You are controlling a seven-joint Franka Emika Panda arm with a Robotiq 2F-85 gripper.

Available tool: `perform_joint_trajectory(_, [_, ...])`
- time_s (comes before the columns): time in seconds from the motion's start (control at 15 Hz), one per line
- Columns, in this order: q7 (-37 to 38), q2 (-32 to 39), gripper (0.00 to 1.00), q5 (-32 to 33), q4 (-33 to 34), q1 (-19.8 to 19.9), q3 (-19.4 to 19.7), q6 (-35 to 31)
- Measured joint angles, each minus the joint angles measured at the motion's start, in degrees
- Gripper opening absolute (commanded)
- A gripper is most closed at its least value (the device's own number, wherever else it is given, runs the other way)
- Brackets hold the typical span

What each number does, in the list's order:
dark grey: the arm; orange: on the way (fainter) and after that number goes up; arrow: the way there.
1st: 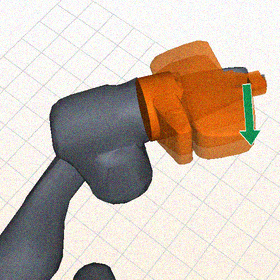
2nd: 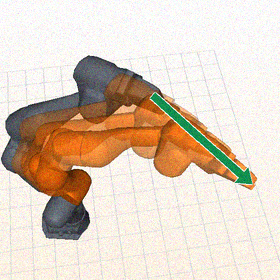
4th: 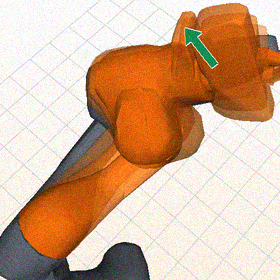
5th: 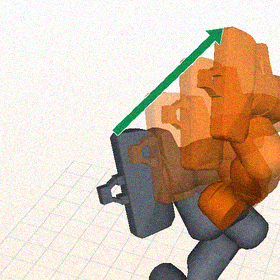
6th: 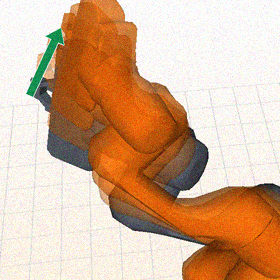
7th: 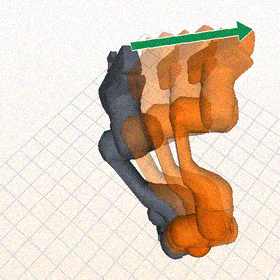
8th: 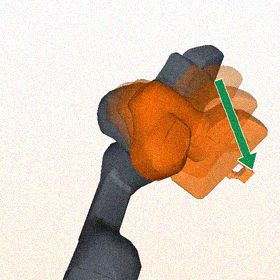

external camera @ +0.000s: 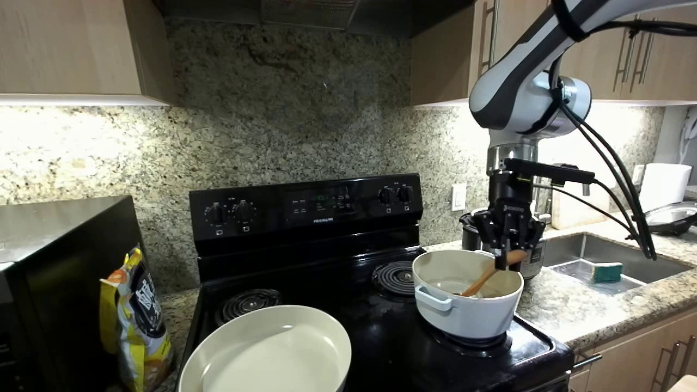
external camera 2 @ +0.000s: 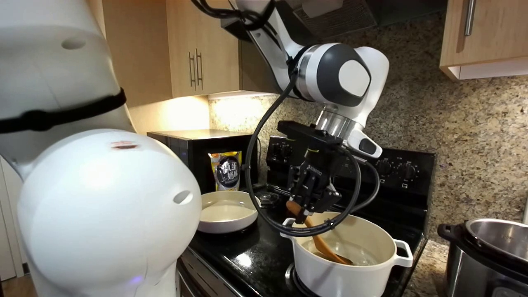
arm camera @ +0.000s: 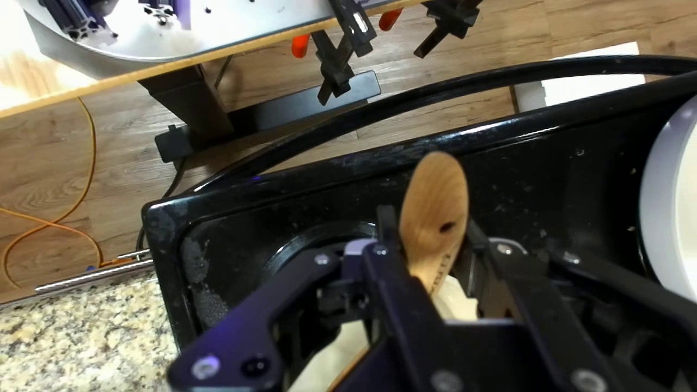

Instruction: Pick up the cooking stick and stir in the pot

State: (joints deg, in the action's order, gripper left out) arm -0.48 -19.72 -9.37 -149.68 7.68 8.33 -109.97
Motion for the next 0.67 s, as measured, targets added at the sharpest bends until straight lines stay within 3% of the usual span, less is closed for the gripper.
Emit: perform_joint_trajectory(0.67, [0.5,3.1,0.10,-1.0,3.3,0.4,1.7,0.7])
